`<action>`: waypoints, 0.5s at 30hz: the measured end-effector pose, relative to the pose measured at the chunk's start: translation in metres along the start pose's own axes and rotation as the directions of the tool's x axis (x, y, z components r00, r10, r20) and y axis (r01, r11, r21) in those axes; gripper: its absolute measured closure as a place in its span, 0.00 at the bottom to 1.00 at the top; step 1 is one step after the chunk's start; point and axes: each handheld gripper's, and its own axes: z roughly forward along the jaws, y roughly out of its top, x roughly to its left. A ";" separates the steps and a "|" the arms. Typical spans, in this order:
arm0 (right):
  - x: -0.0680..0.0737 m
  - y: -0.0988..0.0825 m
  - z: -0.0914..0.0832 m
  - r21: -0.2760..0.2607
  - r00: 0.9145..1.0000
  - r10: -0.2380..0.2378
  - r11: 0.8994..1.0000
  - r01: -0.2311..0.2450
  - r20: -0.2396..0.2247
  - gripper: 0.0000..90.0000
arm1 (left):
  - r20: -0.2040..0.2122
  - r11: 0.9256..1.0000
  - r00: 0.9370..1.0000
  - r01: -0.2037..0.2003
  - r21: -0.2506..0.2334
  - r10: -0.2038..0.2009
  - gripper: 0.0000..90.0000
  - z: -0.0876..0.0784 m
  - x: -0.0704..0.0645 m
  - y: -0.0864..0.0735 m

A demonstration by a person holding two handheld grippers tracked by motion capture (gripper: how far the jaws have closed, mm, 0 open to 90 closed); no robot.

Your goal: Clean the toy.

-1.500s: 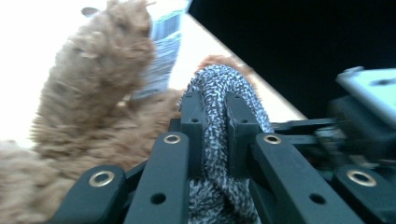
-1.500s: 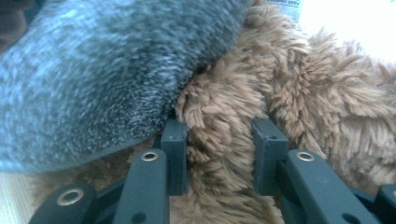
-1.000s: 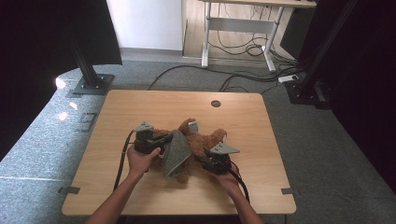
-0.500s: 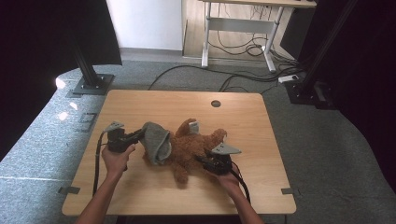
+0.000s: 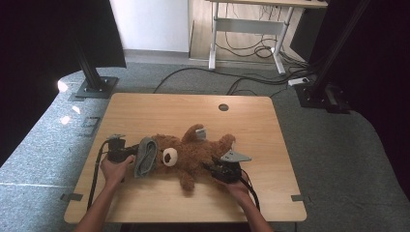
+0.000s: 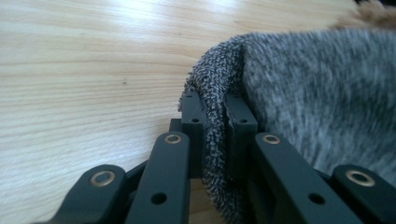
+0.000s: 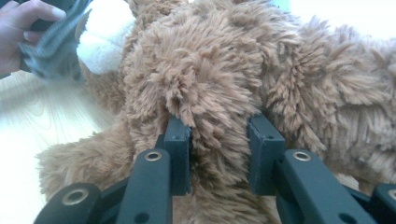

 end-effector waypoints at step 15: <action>-0.001 0.000 0.000 -0.003 1.000 0.002 1.000 -0.002 -0.007 0.74 | 0.307 0.984 0.944 -0.074 -0.162 0.122 0.89 -0.020 -0.080 0.034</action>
